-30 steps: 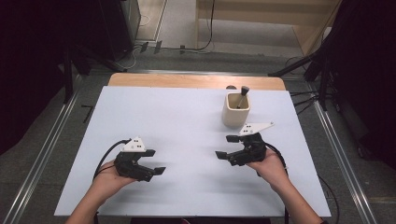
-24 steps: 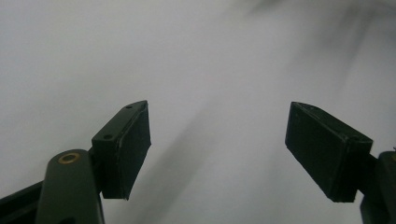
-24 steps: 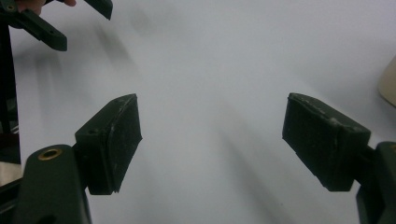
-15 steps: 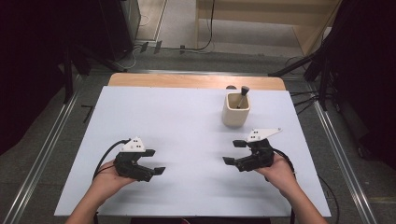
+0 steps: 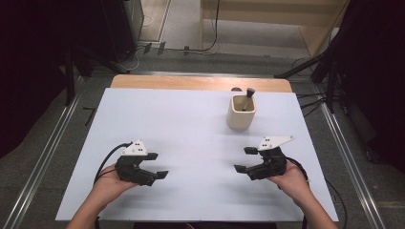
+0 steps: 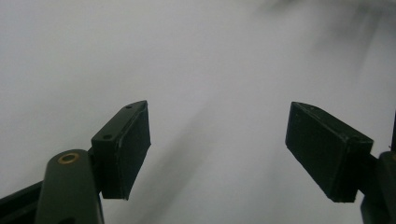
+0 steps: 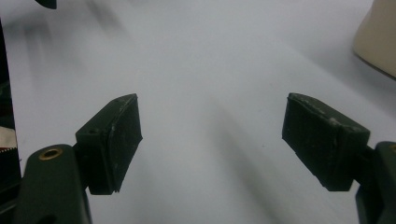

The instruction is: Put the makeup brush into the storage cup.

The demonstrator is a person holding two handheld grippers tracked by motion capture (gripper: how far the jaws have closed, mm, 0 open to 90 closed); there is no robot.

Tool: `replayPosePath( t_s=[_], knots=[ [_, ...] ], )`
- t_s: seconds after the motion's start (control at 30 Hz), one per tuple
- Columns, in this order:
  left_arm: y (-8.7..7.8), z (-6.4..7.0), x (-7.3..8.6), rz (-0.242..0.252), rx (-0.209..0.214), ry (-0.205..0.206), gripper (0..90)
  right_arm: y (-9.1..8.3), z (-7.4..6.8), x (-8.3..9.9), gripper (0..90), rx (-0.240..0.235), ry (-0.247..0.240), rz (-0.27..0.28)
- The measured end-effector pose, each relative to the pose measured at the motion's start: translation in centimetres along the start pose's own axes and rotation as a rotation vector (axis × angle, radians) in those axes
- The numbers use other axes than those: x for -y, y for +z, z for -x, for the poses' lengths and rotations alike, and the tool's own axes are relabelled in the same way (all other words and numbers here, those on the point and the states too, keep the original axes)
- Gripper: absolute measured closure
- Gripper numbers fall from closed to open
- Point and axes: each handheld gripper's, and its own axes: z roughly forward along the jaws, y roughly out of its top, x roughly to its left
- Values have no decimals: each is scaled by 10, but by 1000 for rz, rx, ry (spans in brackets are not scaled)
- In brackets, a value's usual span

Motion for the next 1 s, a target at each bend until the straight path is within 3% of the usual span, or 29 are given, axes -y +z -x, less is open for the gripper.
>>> replayPosePath(
  t_s=[0.23, 1.0],
  knots=[
    [-3, -1, 2, 4, -1, 0, 229, -5, 1, 5, 209, 10, -16, -13],
    [-5, -2, 5, 12, 5, -5, 229, -14, 7, 17, 211, 21, 1, -11]
  ],
)
